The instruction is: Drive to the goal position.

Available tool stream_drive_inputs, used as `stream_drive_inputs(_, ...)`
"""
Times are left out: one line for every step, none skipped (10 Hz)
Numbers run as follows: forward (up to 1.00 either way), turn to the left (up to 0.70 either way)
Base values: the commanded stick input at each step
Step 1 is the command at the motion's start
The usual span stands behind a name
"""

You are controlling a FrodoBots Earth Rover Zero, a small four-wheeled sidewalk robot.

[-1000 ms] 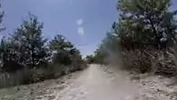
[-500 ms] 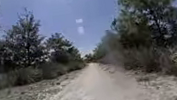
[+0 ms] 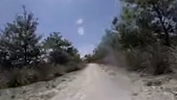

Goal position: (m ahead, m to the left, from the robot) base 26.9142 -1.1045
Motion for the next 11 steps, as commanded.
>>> stream_drive_inputs(0.70,0.00)
stream_drive_inputs(0.70,0.00)
stream_drive_inputs(0.70,0.00)
stream_drive_inputs(0.70,0.00)
stream_drive_inputs(0.70,0.00)
stream_drive_inputs(0.70,0.00)
stream_drive_inputs(0.70,0.00)
stream_drive_inputs(0.70,0.00)
stream_drive_inputs(0.70,0.00)
stream_drive_inputs(0.70,0.00)
stream_drive_inputs(0.70,0.00)
